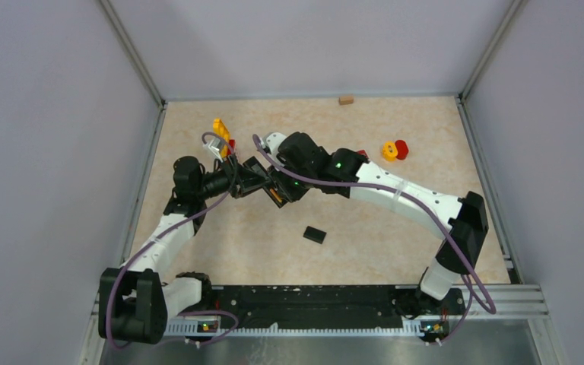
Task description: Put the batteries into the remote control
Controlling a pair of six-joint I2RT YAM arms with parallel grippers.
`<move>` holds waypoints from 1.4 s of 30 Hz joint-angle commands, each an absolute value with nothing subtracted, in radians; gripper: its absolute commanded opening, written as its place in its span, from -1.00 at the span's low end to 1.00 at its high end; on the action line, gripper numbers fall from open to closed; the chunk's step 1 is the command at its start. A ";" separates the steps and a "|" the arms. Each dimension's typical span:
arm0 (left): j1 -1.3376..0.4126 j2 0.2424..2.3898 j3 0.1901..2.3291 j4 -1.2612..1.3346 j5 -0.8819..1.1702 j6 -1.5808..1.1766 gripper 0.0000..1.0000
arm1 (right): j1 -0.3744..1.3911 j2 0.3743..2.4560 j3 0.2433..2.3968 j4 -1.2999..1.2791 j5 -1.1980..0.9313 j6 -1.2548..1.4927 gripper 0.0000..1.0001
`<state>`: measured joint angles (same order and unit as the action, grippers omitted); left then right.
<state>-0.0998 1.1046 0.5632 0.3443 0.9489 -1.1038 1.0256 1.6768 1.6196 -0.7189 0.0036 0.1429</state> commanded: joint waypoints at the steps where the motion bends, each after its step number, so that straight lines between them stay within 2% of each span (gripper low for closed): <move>1: -0.104 1.103 0.607 0.400 0.973 -1.111 -1.00 | 1.035 1.671 1.663 -0.713 -0.023 0.166 -0.66; 16: -0.104 1.108 0.607 0.379 0.963 -1.094 -1.00 | 1.035 1.663 1.663 -0.727 -0.023 0.184 -0.47; 22: -0.104 1.109 0.610 0.377 0.962 -1.096 -1.00 | 1.031 1.615 1.636 -0.673 0.019 0.223 -0.01; 26: -0.104 1.104 0.610 0.376 0.963 -1.101 -1.00 | 1.007 1.566 1.602 -0.611 0.004 0.262 0.20; 32: -0.104 1.107 0.615 0.378 0.962 -1.126 -1.00 | 0.997 1.427 1.426 -0.359 -0.063 0.309 0.49; 42: -0.103 1.108 0.636 0.434 0.942 -1.289 -1.00 | 0.984 1.128 0.993 0.208 0.081 0.650 0.56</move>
<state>-0.1001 1.1053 0.5877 0.3397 0.9508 -1.1919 0.9913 1.2324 1.1221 -0.1284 0.0162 0.4648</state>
